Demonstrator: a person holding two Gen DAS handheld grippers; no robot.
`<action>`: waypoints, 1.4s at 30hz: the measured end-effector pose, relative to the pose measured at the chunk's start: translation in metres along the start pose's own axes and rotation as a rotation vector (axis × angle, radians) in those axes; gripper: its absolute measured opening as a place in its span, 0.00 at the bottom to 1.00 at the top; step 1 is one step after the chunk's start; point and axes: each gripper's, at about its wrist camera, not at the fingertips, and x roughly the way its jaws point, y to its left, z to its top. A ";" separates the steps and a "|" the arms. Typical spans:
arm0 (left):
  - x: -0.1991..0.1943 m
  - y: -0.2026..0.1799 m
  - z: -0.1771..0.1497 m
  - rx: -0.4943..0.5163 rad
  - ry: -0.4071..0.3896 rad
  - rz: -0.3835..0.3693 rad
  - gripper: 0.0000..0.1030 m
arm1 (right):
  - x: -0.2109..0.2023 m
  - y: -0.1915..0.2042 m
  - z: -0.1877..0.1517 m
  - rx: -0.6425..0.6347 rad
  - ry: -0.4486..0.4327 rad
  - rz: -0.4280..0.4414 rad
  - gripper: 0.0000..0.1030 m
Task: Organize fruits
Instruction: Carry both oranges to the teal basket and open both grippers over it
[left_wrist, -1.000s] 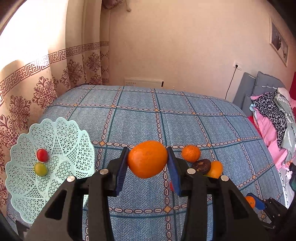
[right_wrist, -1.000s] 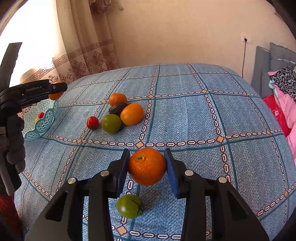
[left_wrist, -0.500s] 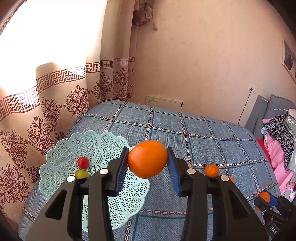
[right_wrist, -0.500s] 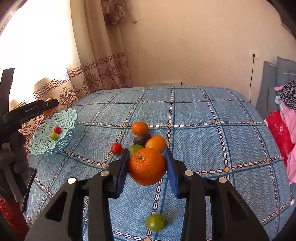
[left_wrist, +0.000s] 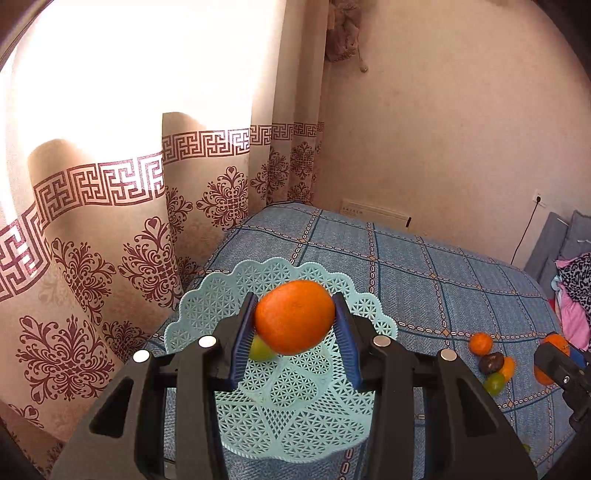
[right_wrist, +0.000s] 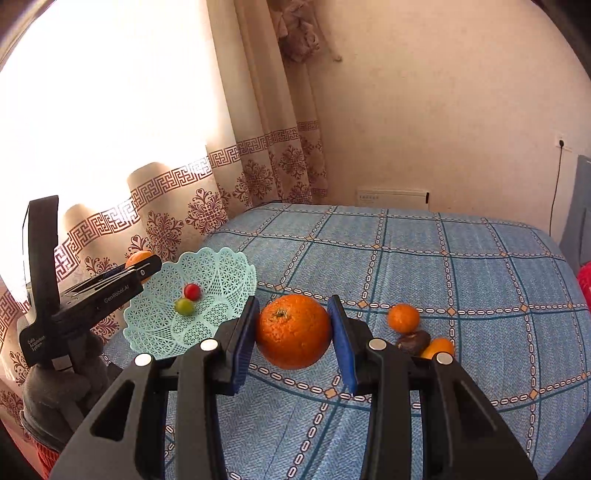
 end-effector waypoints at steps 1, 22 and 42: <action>0.000 0.003 0.001 -0.003 -0.002 0.007 0.41 | 0.005 0.005 0.002 0.003 0.003 0.013 0.37; 0.029 0.042 0.002 -0.085 0.074 0.061 0.41 | 0.100 0.060 0.008 0.057 0.129 0.150 0.37; 0.023 0.052 0.005 -0.156 0.042 0.079 0.80 | 0.114 0.064 -0.007 0.032 0.155 0.143 0.38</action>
